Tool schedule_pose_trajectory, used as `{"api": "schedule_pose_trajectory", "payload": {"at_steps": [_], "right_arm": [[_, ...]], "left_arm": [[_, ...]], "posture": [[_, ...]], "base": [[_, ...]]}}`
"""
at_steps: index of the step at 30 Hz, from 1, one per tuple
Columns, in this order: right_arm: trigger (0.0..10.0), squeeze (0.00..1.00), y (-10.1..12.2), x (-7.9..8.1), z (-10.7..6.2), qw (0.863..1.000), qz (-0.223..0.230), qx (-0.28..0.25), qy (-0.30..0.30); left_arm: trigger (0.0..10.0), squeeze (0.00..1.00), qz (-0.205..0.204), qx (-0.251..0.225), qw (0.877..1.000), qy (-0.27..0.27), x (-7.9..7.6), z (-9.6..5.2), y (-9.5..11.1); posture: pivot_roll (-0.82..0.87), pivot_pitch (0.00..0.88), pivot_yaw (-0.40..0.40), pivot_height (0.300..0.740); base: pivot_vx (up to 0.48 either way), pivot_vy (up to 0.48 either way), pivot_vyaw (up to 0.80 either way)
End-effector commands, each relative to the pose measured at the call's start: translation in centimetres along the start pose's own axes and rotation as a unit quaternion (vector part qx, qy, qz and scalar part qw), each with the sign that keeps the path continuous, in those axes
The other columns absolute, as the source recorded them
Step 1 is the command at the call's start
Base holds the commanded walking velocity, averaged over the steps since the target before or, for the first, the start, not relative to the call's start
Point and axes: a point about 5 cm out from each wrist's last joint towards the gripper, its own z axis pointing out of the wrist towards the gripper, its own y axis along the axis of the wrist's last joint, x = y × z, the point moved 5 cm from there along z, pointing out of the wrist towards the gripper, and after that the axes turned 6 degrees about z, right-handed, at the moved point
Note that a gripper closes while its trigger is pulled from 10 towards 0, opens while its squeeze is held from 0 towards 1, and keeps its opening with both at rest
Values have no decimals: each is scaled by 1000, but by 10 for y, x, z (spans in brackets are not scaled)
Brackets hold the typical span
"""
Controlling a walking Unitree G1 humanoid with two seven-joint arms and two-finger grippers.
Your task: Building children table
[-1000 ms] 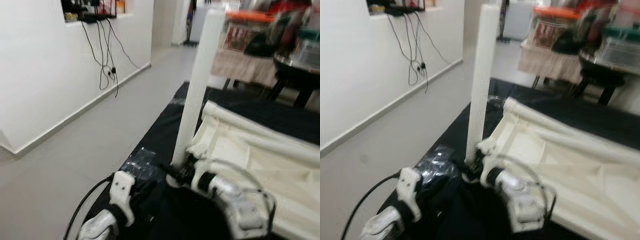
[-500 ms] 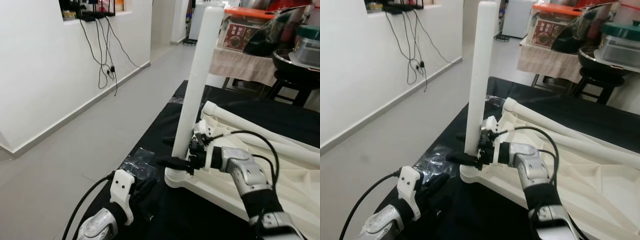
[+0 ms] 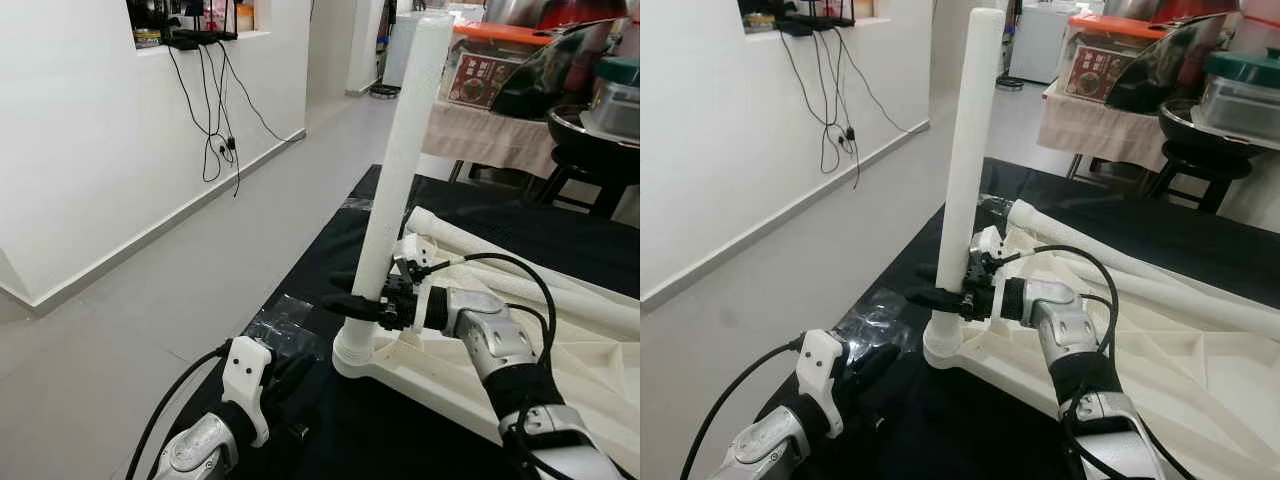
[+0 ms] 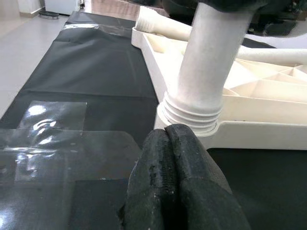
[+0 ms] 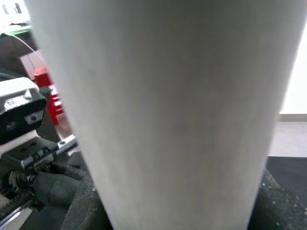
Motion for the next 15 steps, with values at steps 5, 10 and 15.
{"api": "schedule_pose_trajectory", "payload": {"at_steps": [5, 10, 15], "right_arm": [[0, 0, -13, 13, 1, 994, -3, -18, -106], [0, 0, -47, 15, 21, 937, 43, -20, -345], [0, 0, -44, 3, 22, 936, 45, -23, -349]], "left_arm": [[10000, 0, -3, 11, 1000, 3, 4, -5, -5], [10000, 0, -2, 13, 1000, 2, 5, -8, -5], [10000, 0, -3, 13, 1000, 1, 4, -8, -4]], "posture": [[3, 0, -66, 740], [-22, 0, -55, 740], [-4, 0, -73, 740]], "base": [[0, 0, 0], [0, 0, 0], [0, 0, 0]]}}
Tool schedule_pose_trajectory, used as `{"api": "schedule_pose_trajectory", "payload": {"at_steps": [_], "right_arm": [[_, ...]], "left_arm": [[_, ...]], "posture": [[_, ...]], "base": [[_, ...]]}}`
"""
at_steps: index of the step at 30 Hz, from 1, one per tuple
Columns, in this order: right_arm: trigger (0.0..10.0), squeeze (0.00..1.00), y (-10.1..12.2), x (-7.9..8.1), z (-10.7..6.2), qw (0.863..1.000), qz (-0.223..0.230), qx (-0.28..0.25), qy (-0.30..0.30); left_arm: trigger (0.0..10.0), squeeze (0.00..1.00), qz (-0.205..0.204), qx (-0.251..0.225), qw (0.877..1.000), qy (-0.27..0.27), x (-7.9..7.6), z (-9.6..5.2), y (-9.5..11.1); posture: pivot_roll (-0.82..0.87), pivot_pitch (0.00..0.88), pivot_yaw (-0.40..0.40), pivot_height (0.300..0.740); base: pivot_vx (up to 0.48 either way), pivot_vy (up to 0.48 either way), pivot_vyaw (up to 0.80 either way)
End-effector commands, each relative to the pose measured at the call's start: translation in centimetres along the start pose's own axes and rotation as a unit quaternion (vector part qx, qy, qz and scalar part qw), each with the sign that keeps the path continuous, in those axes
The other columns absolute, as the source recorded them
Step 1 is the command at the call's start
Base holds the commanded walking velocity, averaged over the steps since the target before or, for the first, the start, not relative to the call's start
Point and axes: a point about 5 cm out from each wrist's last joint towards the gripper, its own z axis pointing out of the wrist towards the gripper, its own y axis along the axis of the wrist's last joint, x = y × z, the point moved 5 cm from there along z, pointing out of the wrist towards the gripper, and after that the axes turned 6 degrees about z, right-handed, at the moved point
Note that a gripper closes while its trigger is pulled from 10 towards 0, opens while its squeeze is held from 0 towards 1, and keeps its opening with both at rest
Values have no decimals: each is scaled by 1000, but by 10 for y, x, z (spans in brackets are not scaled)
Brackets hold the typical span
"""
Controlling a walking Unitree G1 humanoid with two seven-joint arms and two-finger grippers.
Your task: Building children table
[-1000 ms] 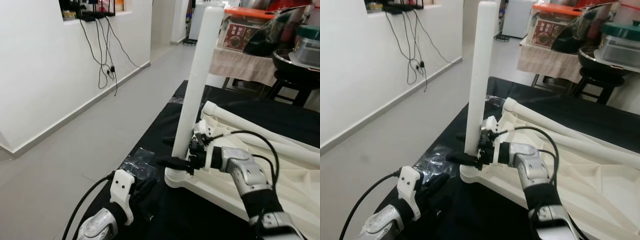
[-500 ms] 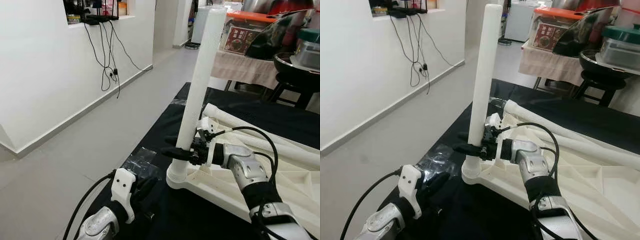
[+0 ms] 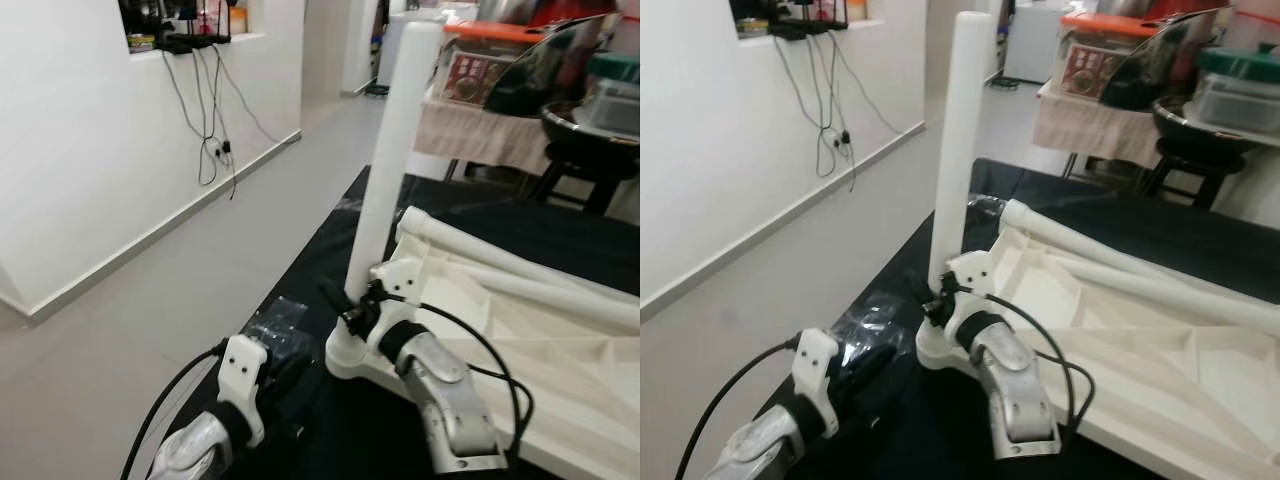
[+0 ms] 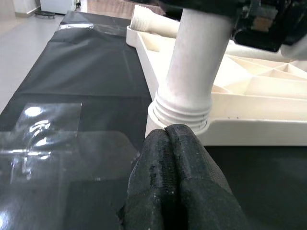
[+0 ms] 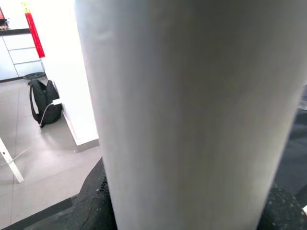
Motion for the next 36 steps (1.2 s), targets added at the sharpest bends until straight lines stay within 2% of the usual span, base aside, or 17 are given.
{"api": "schedule_pose_trajectory", "payload": {"at_steps": [1, 4, 5, 6, 9, 10, 12, 14, 15, 17, 18, 20, 27, 28, 31, 32, 36], "right_arm": [[0, 0, -31, -11, -4, 998, 24, 60, -22], [0, 0, -39, -4, -2, 997, 33, 72, 1], [10000, 0, -39, 1, 0, 996, 43, 76, 28], [10000, 710, -36, 7, 0, 994, 42, 78, 60], [10000, 710, -36, 7, 0, 994, 42, 78, 60], [10000, 1000, -32, 12, 0, 992, 39, 78, 90], [10000, 1000, -32, 12, 0, 992, 39, 78, 90], [10000, 1000, -14, 30, -13, 961, -19, 80, 266], [10000, 1000, -14, 30, -13, 961, -19, 80, 266], [10000, 1000, -4, 31, -20, 941, -39, 83, 327], [10000, 86, 4, 21, -15, 936, -40, 85, 338], [10000, 0, 10, 14, -12, 932, -38, 87, 348], [10000, 0, 21, -5, -1, 922, -6, 96, 375], [6314, 0, 21, -7, 0, 919, 3, 100, 381], [6314, 0, 22, -8, 1, 917, 11, 102, 385], [0, 0, 23, -9, 0, 913, 20, 103, 393], [0, 0, 24, -11, -2, 908, 26, 103, 406]], "left_arm": [[10000, 0, -4, 3, 1000, -4, -1, -1, -1], [10000, 0, 0, 1, 1000, 3, -1, -1, 1], [10000, 0, -1, 1, 1000, 4, 0, 1, 0], [10000, 0, -2, 1, 1000, 4, 0, 2, 0], [10000, 0, -2, 1, 1000, 4, 0, 2, 0], [10000, 0, -3, 1, 1000, 3, 0, 2, 0], [10000, 0, -3, 1, 1000, 3, 0, 2, 0], [10000, 0, -5, 1, 1000, 1, -1, 5, -1], [10000, 0, -5, 1, 1000, 1, -1, 5, -1], [10000, 0, -5, 2, 1000, 1, -1, 6, -1], [10000, 0, -5, 3, 1000, 1, -2, 6, -2], [10000, 0, -4, 3, 1000, 1, -2, 6, -2], [10000, 0, -2, 6, 1000, 1, -1, 5, -3], [10000, 0, -1, 7, 1000, 1, -1, 5, -3], [10000, 0, -1, 7, 1000, 1, -1, 4, -3], [10000, 0, 0, 8, 1000, 2, -1, 5, -4], [10000, 0, 0, 8, 1000, 2, -1, 5, -4]], "posture": [[-4, 0, -73, 740], [0, 0, -74, 740], [-2, 0, -74, 740], [-3, 0, -73, 740], [-3, 0, -73, 740], [-3, 0, -73, 740], [-3, 0, -73, 740], [-2, 0, -67, 740], [-2, 0, -67, 740], [-2, 0, -67, 740], [8, 0, -72, 740], [8, 0, -72, 740], [33, 0, -75, 740], [37, 0, -76, 740], [37, 0, -76, 740], [37, 0, -76, 740], [42, 0, -72, 740]], "base": [[0, 0, 0], [0, 0, 0], [0, 0, 0], [0, 0, 0], [0, 0, 0], [0, 0, 0], [0, 0, 0], [0, 0, 0], [0, 0, 0], [0, 0, 0], [0, 0, 0], [0, 0, 0], [0, 0, 0], [0, 0, 0], [0, 0, 0], [0, 0, 0], [0, 0, 0]]}}
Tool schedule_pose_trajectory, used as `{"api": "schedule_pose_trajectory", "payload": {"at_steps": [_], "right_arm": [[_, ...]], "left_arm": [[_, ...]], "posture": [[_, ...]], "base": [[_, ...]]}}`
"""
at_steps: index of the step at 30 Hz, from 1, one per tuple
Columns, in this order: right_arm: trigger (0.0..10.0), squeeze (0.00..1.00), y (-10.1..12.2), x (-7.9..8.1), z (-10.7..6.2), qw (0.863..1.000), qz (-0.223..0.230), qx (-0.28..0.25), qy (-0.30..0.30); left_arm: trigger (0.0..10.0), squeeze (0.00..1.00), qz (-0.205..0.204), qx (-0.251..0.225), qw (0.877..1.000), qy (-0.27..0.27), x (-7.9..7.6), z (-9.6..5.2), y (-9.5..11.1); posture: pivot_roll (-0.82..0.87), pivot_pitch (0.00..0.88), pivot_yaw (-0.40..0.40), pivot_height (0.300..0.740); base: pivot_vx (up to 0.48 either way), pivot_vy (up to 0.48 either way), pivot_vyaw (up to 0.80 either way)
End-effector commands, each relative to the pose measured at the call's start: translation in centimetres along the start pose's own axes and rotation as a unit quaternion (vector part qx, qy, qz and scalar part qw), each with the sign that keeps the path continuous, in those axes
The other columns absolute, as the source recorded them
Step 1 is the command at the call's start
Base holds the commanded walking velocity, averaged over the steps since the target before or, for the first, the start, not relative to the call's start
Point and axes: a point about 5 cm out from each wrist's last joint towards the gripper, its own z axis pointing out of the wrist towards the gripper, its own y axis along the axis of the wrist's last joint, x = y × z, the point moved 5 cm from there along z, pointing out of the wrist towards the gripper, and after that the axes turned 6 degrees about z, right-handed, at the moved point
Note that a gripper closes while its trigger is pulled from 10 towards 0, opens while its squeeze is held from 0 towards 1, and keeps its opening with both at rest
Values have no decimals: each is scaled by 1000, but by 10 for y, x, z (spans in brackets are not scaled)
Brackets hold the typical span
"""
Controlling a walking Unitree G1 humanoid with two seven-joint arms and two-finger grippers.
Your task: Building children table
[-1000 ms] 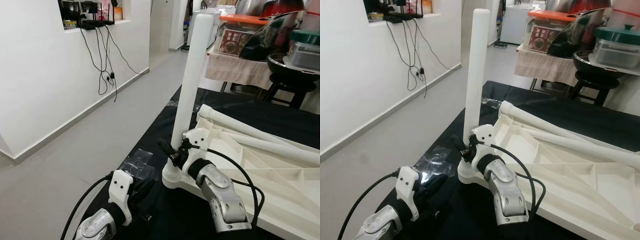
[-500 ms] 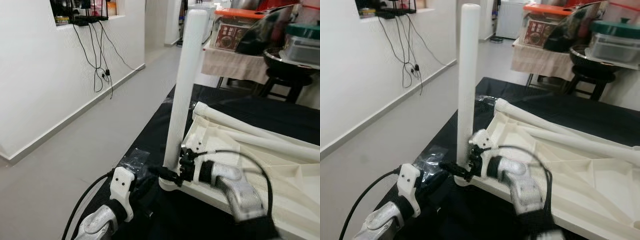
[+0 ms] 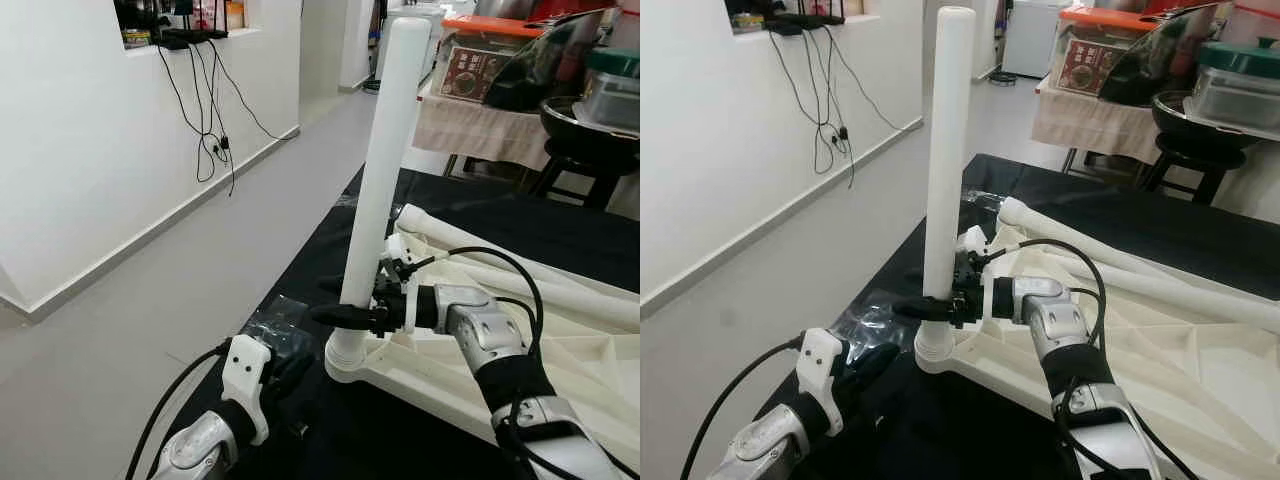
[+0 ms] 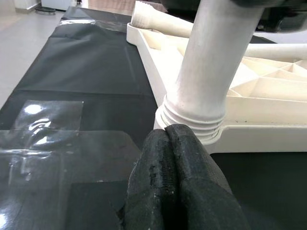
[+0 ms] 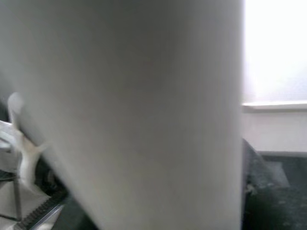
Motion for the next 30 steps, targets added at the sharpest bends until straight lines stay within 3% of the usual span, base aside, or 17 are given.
{"api": "schedule_pose_trajectory", "payload": {"at_steps": [1, 7, 11, 12, 13, 14, 15, 16, 17, 20, 21, 25, 26, 27, 28, 29, 30], "right_arm": [[0, 0, 6, -1, -1, 1000, 2, -8, 6], [0, 0, -4, -2, -11, 1000, -7, -7, 5], [0, 0, -10, -2, -18, 999, -25, -9, -31], [0, 0, -19, -2, -14, 996, -20, -15, -90], [0, 0, -19, -2, -14, 996, -20, -15, -90], [0, 0, -29, -8, -7, 984, -11, -21, -175], [0, 0, -34, -22, -2, 935, 10, -75, -346], [0, 0, -62, -7, 11, 913, 48, -54, -401], [0, 0, -69, 6, 21, 906, 70, -58, -414], [0, 0, -60, 6, 21, 914, 63, -71, -394], [0, 0, -59, -4, 14, 912, 58, -69, -400], [0, 0, -67, -4, 22, 923, 50, -38, -380], [3843, 0, -66, -4, 22, 922, 48, -38, -383], [9451, 0, -66, -5, 21, 921, 50, -40, -385], [9451, 0, -66, -5, 21, 921, 50, -40, -385], [10000, 106, -62, -3, 21, 924, 59, -51, -375], [10000, 106, -62, -3, 21, 924, 59, -51, -375]], "left_arm": [[10000, 0, 1, 12, 1000, 2, 1, -2, -6], [10000, 0, 0, 13, 1000, 2, 0, -2, -6], [10000, 0, -1, 13, 1000, 2, 0, -3, -6], [10000, 0, -1, 12, 1000, 2, 1, -4, -6], [10000, 0, -1, 12, 1000, 2, 1, -4, -6], [10000, 0, -1, 12, 1000, 2, 1, -5, -5], [10000, 0, -2, 12, 1000, 3, 2, -6, -5], [10000, 0, -2, 12, 1000, 3, 3, -6, -5], [10000, 0, -2, 13, 1000, 3, 5, -7, -5], [10000, 0, -2, 14, 1000, 3, 5, -7, -6], [10000, 0, -5, 13, 1000, 3, 5, -6, -6], [10000, 0, -9, 12, 1000, 1, 4, -5, -5], [10000, 0, -6, 10, 1000, 6, 4, -5, -5], [10000, 0, -3, 9, 1000, 8, 4, -6, -4], [10000, 0, -3, 9, 1000, 8, 4, -6, -4], [10000, 0, -3, 9, 1000, 10, 4, -5, -4], [10000, 0, -3, 9, 1000, 10, 4, -5, -4]], "posture": [[42, 0, -72, 740], [35, 0, -67, 740], [24, 0, -71, 740], [20, 0, -79, 740], [20, 0, -79, 740], [9, 0, -82, 740], [5, 0, -79, 740], [4, 0, -72, 740], [-20, 0, -55, 740], [-20, 0, -55, 740], [-10, 0, -68, 740], [0, 0, -74, 740], [6, 0, -76, 740], [6, 0, -76, 740], [6, 0, -76, 740], [9, 0, -79, 740], [9, 0, -79, 740]], "base": [[0, 0, 0], [0, 0, 0], [0, 0, 0], [0, 0, 0], [0, 0, 0], [0, 0, 0], [0, 0, 0], [0, 0, 0], [0, 0, 0], [0, 0, 0], [0, 0, 0], [0, 0, 0], [0, 0, 0], [0, 0, 0], [0, 0, 0], [0, 0, 0], [0, 0, 0]]}}
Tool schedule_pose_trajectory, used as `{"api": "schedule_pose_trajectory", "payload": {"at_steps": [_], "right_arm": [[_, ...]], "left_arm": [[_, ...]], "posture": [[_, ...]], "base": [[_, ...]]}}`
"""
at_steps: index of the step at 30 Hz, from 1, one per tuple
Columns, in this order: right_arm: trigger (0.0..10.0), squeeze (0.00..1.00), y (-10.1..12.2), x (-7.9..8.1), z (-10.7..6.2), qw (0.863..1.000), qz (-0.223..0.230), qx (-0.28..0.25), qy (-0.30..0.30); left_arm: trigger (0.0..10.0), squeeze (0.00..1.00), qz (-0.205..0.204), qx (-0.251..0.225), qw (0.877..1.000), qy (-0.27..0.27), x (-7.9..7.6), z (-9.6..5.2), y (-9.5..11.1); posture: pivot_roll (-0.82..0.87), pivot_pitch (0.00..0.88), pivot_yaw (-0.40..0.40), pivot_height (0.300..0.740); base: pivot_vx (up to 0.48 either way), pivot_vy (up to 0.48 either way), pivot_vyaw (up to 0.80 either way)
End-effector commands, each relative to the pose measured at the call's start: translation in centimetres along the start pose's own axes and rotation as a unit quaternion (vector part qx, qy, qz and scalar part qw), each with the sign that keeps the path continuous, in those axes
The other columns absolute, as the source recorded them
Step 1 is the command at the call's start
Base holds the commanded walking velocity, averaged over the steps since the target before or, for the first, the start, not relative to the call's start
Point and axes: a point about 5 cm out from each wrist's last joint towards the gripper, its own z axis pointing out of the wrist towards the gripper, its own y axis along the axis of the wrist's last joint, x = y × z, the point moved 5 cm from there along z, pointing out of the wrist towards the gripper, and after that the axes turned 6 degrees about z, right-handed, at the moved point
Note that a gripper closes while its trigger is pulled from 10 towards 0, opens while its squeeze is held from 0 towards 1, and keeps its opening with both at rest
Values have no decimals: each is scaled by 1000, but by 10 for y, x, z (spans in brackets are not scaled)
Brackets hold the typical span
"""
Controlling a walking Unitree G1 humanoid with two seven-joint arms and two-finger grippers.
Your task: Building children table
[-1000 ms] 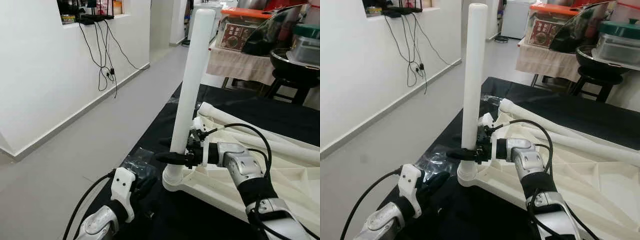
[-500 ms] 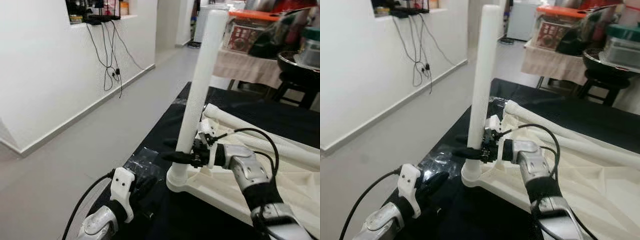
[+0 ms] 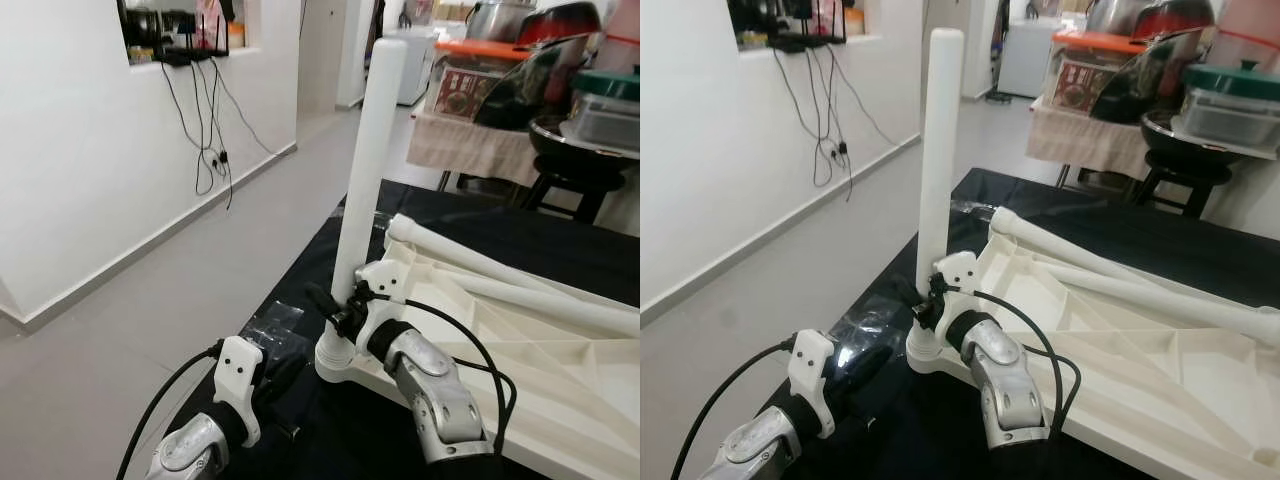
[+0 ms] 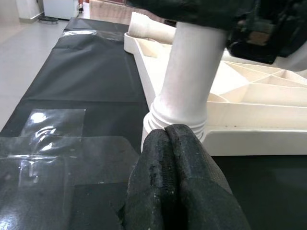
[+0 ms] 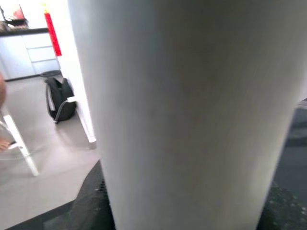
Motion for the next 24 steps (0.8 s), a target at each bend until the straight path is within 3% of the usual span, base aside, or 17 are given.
{"api": "schedule_pose_trajectory", "payload": {"at_steps": [1, 2, 3, 4, 5, 6, 7, 8, 9, 10, 11, 12, 15, 18, 20, 22, 24], "right_arm": [[10000, 1000, -32, -7, -7, 997, 47, 59, -10], [10000, 1000, -32, -7, -7, 997, 47, 59, -10], [10000, 1000, -11, 11, -7, 997, 43, 37, 51], [10000, 1000, -11, 11, -7, 997, 43, 37, 51], [10000, 1000, 5, 20, -7, 994, 28, 19, 102], [10000, 1000, 5, 20, -7, 994, 28, 19, 102], [10000, 1000, 14, 24, -7, 988, 10, 14, 152], [10000, 1000, 14, 24, -7, 988, 10, 14, 152], [10000, 1000, 20, 26, -9, 977, -13, 16, 210], [10000, 1000, 20, 26, -9, 977, -13, 16, 210], [10000, 439, 25, 22, -9, 967, -23, 23, 252], [10000, 0, 30, 12, -6, 959, -34, 34, 280], [10000, 0, 31, 7, -3, 959, -38, 38, 278], [10000, 0, 38, 6, -4, 942, -40, 52, 328], [10000, 0, 38, 6, -4, 942, -40, 52, 328], [10000, 0, 48, 4, -4, 929, -22, 62, 365], [10000, 0, 49, 1, -2, 927, -17, 69, 369]], "left_arm": [[10000, 0, 0, 6, 1000, 1, -2, 0, -3], [10000, 0, 0, 6, 1000, 1, -2, 0, -3], [10000, 0, -2, 6, 1000, -1, -3, 0, -3], [10000, 0, -2, 6, 1000, -1, -3, 0, -3], [10000, 0, -3, 6, 1000, -3, -3, 1, -3], [10000, 0, -3, 6, 1000, -3, -3, 1, -3], [10000, 0, -3, 6, 1000, -3, -4, 2, -4], [10000, 0, -3, 6, 1000, -3, -4, 2, -4], [10000, 0, -4, 7, 1000, -4, -4, 2, -4], [10000, 0, -4, 7, 1000, -4, -4, 2, -4], [10000, 0, -4, 8, 1000, -4, -4, 3, -5], [10000, 0, -4, 9, 1000, -5, -5, 4, -6], [10000, 0, -4, 9, 1000, -5, -5, 4, -6], [10000, 0, -4, 10, 1000, -4, -4, 6, -6], [10000, 0, -4, 10, 1000, -4, -4, 6, -6], [10000, 0, -3, 10, 1000, -3, -4, 7, -7], [10000, 0, -3, 10, 1000, -3, -4, 8, -7]], "posture": [[9, 0, -79, 740], [9, 0, -79, 740], [9, 0, -77, 740], [9, 0, -77, 740], [9, 0, -77, 740], [9, 0, -77, 740], [10, 0, -75, 740], [10, 0, -75, 740], [17, 0, -78, 740], [17, 0, -78, 740], [23, 0, -84, 740], [28, 0, -87, 740], [32, 0, -90, 740], [43, 0, -102, 740], [43, 0, -102, 740], [50, 0, -107, 740], [54, 0, -109, 740]], "base": [[0, 0, 0], [0, 0, 0], [0, 0, 0], [0, 0, 0], [0, 0, 0], [0, 0, 0], [0, 0, 0], [0, 0, 0], [0, 0, 0], [0, 0, 0], [0, 0, 0], [0, 0, 0], [0, 0, 0], [0, 0, 0], [0, 0, 0], [0, 0, 0], [0, 0, 0]]}}
